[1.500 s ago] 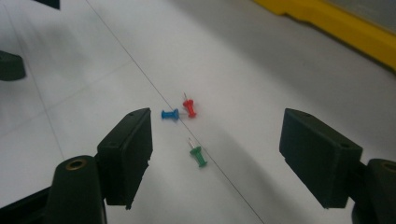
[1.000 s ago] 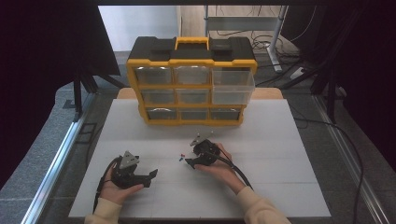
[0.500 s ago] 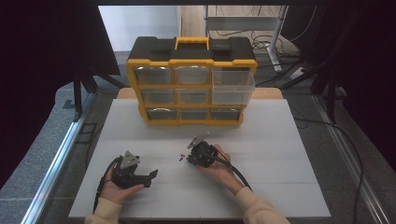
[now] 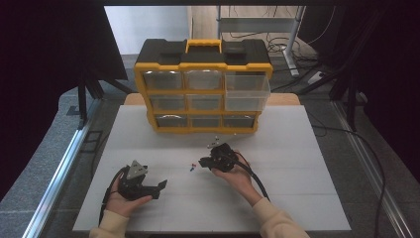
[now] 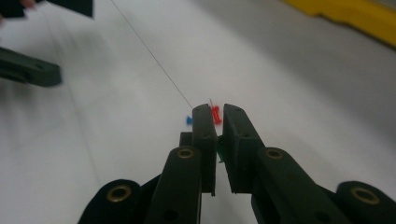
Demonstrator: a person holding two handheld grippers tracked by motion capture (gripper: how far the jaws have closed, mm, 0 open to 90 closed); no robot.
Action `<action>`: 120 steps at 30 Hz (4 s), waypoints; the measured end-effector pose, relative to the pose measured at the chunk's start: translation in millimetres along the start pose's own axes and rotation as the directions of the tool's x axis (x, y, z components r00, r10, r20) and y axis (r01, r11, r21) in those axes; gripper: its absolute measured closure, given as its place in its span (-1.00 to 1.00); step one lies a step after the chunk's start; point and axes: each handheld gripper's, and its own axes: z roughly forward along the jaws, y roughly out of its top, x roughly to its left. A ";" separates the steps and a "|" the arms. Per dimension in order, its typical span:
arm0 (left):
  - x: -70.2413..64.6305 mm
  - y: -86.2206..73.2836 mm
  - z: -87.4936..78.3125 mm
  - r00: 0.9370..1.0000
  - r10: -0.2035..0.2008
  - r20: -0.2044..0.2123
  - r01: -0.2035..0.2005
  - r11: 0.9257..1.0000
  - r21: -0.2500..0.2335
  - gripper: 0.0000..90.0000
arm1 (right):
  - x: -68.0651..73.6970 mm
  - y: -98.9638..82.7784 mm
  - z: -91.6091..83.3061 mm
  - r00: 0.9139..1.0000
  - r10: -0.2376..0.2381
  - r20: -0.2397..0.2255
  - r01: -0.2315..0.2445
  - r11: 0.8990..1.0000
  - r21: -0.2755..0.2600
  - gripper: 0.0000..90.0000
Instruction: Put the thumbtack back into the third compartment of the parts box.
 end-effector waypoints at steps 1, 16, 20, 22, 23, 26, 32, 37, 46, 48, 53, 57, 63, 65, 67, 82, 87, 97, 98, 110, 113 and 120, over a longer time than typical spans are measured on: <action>0.1 0.0 -0.1 1.000 -0.001 0.000 0.001 1.000 -0.001 -0.79 | 0.8 1.6 -3.6 1.000 0.003 -0.007 -0.003 1.000 -0.012 0.86; -0.7 0.5 -0.4 1.000 0.005 -0.001 -0.005 1.000 -0.003 -0.79 | 9.0 22.3 -52.7 1.000 -0.003 0.001 0.003 0.986 -0.169 0.86; -1.5 0.4 -0.5 1.000 0.007 -0.006 -0.007 1.000 -0.007 -0.78 | 12.7 27.3 -64.7 1.000 -0.016 0.014 0.019 0.979 -0.205 0.86; -2.0 0.4 -1.0 1.000 0.007 -0.006 -0.007 1.000 -0.011 -0.78 | 14.7 29.6 -70.5 0.999 -0.022 0.024 0.027 0.975 -0.222 0.86; -2.2 0.5 -1.0 1.000 0.008 -0.007 -0.008 1.000 -0.011 -0.78 | 16.3 31.5 -75.8 0.999 -0.027 0.024 0.032 0.971 -0.237 0.86; -2.2 0.6 -1.6 1.000 0.009 -0.010 -0.009 1.000 -0.012 -0.78 | 17.8 33.0 -80.6 0.999 -0.026 0.023 0.030 0.968 -0.251 0.86; -1.6 0.6 -2.0 1.000 0.004 -0.009 -0.005 1.000 -0.015 -0.78 | 20.5 37.3 -93.3 0.999 -0.027 0.026 0.033 0.957 -0.287 0.86; -1.5 0.5 -1.4 1.000 0.004 -0.009 -0.004 1.000 -0.014 -0.78 | 22.2 40.3 -104.4 0.999 -0.026 0.044 0.039 0.947 -0.318 0.86; -1.4 0.5 -1.2 1.000 0.003 -0.004 -0.003 1.000 -0.013 -0.78 | 26.7 59.2 -133.0 0.997 -0.038 0.061 0.058 0.928 -0.368 0.86; -1.2 0.6 -1.4 1.000 0.001 -0.003 -0.002 1.000 -0.016 -0.78 | 26.4 61.8 -136.3 0.997 -0.040 0.063 0.060 0.926 -0.373 0.86; -1.1 0.8 -1.6 1.000 0.001 -0.004 -0.001 1.000 -0.016 -0.78 | 24.1 74.4 -148.6 0.997 -0.036 0.066 0.059 0.915 -0.398 0.86; -1.2 0.9 -1.8 1.000 0.000 -0.005 -0.001 1.000 -0.019 -0.78 | 20.5 84.9 -156.2 0.997 -0.031 0.073 0.058 0.909 -0.412 0.86; -1.1 0.9 -1.8 1.000 0.001 -0.005 -0.001 1.000 -0.018 -0.78 | 19.6 98.0 -167.2 0.995 -0.040 0.093 0.077 0.899 -0.430 0.86; -0.9 0.9 -1.9 1.000 0.000 -0.005 0.000 1.000 -0.018 -0.78 | 18.9 101.5 -170.2 0.995 -0.038 0.097 0.077 0.896 -0.438 0.86; -1.0 1.0 -2.0 1.000 0.000 -0.005 0.000 1.000 -0.020 -0.78 | 18.0 104.9 -173.3 0.994 -0.035 0.099 0.076 0.890 -0.449 0.86; -0.6 1.2 -2.2 1.000 -0.001 -0.003 0.001 1.000 -0.021 -0.78 | -9.7 132.0 -196.6 0.976 0.043 0.215 0.065 0.881 -0.469 0.86; -0.7 1.2 -2.1 1.000 -0.001 -0.003 0.001 1.000 -0.021 -0.78 | -28.1 135.6 -199.7 0.962 0.088 0.259 0.044 0.884 -0.465 0.86; -1.2 1.1 -1.5 1.000 0.004 0.003 -0.004 1.000 -0.025 -0.78 | -42.0 137.0 -198.2 0.918 0.150 0.366 0.047 0.878 -0.477 0.03; -1.1 1.1 -1.6 1.000 0.004 0.004 -0.004 1.000 -0.026 -0.78 | -40.9 136.4 -198.6 0.923 0.148 0.355 0.046 0.874 -0.484 -0.05; -2.4 1.6 -1.6 1.000 0.011 0.005 -0.011 1.000 -0.028 -0.78 | -5.9 121.7 -194.1 0.979 0.000 0.204 0.109 0.846 -0.522 -0.17; -2.8 1.7 -1.8 1.000 0.013 0.006 -0.013 0.999 -0.032 -0.78 | 3.4 115.0 -192.6 0.982 -0.026 0.187 0.121 0.847 -0.518 -0.20; -4.5 2.2 -1.6 1.000 0.020 0.006 -0.019 0.999 -0.036 -0.78 | 25.0 97.1 -189.8 0.990 -0.055 0.131 0.117 0.842 -0.527 -0.25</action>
